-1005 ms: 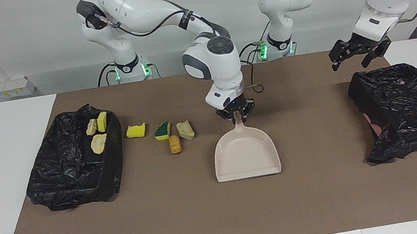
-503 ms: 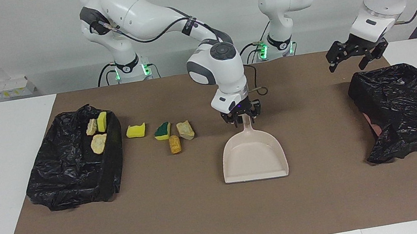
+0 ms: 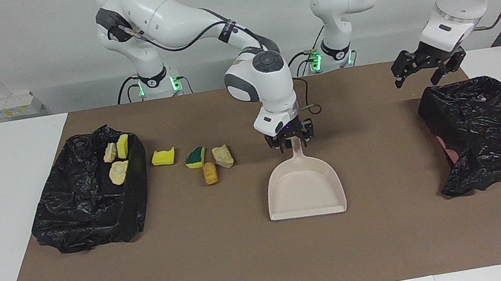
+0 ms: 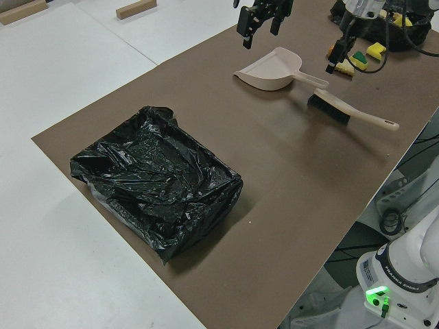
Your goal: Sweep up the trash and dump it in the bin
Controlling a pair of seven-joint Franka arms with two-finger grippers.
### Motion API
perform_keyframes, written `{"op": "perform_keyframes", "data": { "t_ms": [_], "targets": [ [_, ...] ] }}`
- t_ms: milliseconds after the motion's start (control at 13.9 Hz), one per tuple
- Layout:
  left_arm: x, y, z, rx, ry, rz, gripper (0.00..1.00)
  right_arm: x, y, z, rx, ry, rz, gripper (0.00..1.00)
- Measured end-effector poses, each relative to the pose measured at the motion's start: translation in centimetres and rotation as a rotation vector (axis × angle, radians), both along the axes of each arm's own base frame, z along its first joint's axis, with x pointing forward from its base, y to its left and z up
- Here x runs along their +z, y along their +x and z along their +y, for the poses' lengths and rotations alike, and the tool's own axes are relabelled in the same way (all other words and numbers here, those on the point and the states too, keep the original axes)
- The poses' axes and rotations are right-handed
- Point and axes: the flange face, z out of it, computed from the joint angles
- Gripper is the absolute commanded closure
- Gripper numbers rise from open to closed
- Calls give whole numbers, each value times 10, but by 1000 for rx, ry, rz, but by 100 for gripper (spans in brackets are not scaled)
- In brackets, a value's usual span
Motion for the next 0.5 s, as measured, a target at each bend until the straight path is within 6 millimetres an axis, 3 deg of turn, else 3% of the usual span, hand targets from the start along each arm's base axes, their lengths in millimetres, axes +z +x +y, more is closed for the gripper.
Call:
{"op": "perform_keyframes", "data": {
  "t_ms": [215,359,503],
  "targets": [
    [-35,6,-45,-57,3,18,0,-13,-73,12,58,-34,58,0],
    [-64,3,-88,-54,8,43,0,-33,-104,14,81,-39,69,0],
    [-98,-7,-135,-59,16,62,0,-58,-120,11,93,-30,67,0]
  ]
}}
